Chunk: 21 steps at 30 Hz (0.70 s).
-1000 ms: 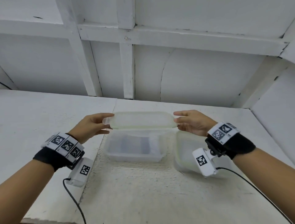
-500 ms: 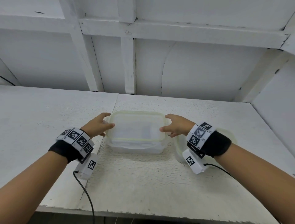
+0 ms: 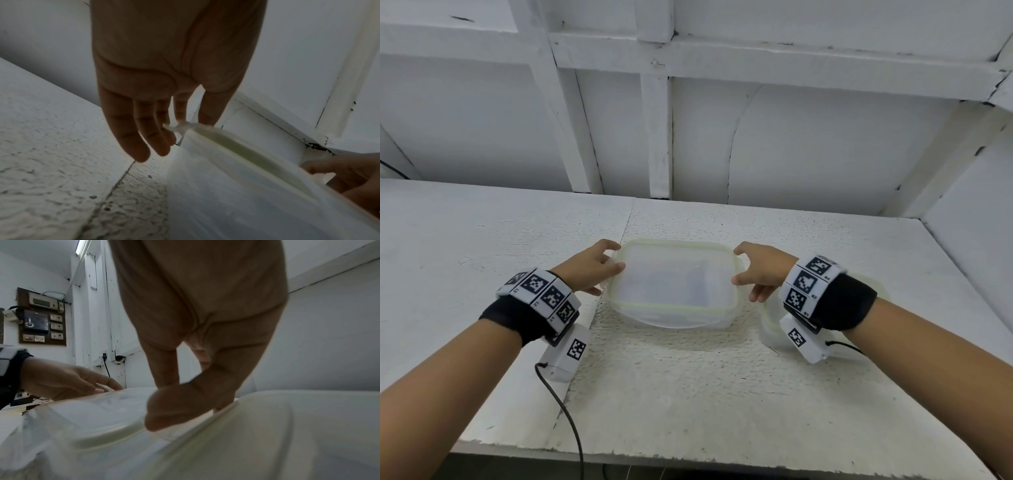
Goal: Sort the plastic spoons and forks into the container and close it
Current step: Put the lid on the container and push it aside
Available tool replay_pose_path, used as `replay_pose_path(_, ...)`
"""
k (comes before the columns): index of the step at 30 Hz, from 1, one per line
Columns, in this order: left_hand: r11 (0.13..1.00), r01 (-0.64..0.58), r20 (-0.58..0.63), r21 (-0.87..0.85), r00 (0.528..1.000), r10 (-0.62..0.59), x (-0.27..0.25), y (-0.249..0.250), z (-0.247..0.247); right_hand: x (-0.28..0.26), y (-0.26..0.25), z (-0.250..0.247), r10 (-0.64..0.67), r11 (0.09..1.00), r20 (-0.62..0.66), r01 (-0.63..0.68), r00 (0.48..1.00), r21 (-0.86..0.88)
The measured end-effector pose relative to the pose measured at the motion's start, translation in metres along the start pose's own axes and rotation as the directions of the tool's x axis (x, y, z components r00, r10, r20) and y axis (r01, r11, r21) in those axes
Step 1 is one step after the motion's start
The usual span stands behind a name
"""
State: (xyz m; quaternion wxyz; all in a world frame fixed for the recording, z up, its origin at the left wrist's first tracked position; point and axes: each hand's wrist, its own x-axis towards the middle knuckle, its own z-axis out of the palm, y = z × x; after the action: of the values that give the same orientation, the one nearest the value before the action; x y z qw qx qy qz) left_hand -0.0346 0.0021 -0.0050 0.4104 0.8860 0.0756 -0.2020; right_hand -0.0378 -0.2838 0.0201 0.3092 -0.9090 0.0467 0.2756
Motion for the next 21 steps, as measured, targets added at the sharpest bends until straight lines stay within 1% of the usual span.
replay_pose_path(3,1.000,0.023,0.034,0.006,0.999,-0.023,0.0021,0.0016,-0.0038,0.0013,0.0012,0.0003,0.012,1.000,-0.003,-0.012,1.000,0.010)
replay_pose_path(6,0.999,0.025,0.027,-0.028,0.999,-0.024,0.0039,0.0027,-0.0038,0.0017,0.0023,-0.0007,0.039,0.999,-0.012,-0.039,0.999,0.030)
replay_pose_path(11,0.996,-0.005,-0.096,-0.090,0.995,-0.004,0.0076,0.0036,0.0023,0.0020,0.0004,-0.0013,0.052,0.998,-0.021,-0.051,0.998,0.030)
replay_pose_path(13,0.995,-0.019,-0.116,-0.094,0.993,0.008,0.0085,0.0042,0.0036,0.0027,-0.0001,-0.0011,0.048,0.999,-0.046,-0.047,0.998,0.026)
replay_pose_path(15,0.996,-0.032,-0.105,-0.087,0.994,0.023,0.0091,0.0057,0.0042,0.0044,0.0001,-0.0013,0.045,0.999,-0.084,-0.043,0.995,0.026)
replay_pose_path(18,0.998,-0.047,-0.101,-0.049,0.994,0.042,0.0099,0.0076,0.0031,0.0059,-0.0001,-0.0003,0.053,0.998,-0.105,-0.051,0.993,0.025)
replay_pose_path(21,0.997,-0.042,-0.156,0.066,0.986,0.052,0.0104,0.0075,0.0005,0.0035,-0.0026,0.0015,0.037,0.999,-0.133,-0.039,0.990,-0.011)
